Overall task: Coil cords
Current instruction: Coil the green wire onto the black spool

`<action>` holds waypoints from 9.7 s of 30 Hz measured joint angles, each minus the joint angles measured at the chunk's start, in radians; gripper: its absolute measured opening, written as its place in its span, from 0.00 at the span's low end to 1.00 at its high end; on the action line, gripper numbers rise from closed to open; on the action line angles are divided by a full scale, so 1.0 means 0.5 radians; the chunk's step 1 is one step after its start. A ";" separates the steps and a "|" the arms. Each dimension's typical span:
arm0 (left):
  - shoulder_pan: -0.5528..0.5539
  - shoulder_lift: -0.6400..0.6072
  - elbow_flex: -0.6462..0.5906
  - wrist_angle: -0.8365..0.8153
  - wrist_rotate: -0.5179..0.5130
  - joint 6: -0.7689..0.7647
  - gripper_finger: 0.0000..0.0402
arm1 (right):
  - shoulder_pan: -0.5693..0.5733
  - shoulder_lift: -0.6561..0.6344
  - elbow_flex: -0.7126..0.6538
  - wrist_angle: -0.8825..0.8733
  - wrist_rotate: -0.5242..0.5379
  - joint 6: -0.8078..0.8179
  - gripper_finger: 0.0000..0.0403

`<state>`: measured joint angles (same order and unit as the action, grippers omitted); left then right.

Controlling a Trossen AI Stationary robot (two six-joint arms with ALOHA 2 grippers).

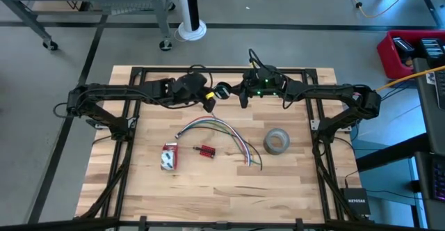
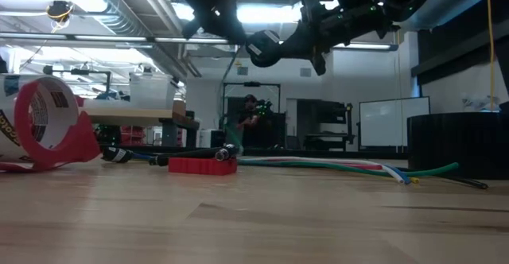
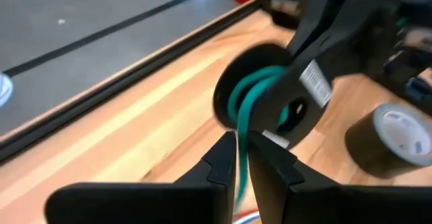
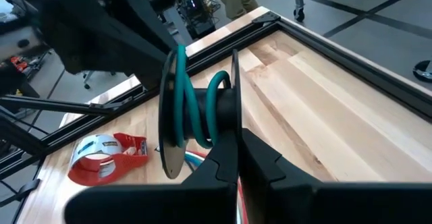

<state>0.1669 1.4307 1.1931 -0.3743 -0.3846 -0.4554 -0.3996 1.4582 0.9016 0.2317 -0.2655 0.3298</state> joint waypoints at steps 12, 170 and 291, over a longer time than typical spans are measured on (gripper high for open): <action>-0.001 0.001 -0.014 -0.252 0.010 -0.051 0.09 | 0.000 0.000 0.000 0.063 0.000 0.002 0.00; -0.237 0.285 -0.658 1.655 0.292 -0.427 0.00 | 0.041 0.224 0.002 0.755 0.137 0.393 0.00; -0.345 0.568 0.210 0.330 -0.087 -0.162 0.00 | 0.118 0.224 0.001 0.531 0.615 0.107 0.00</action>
<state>-0.0057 1.7145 1.2982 -0.2090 -0.4280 -0.5364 -0.3405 1.5703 0.9020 0.4971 0.0419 0.3832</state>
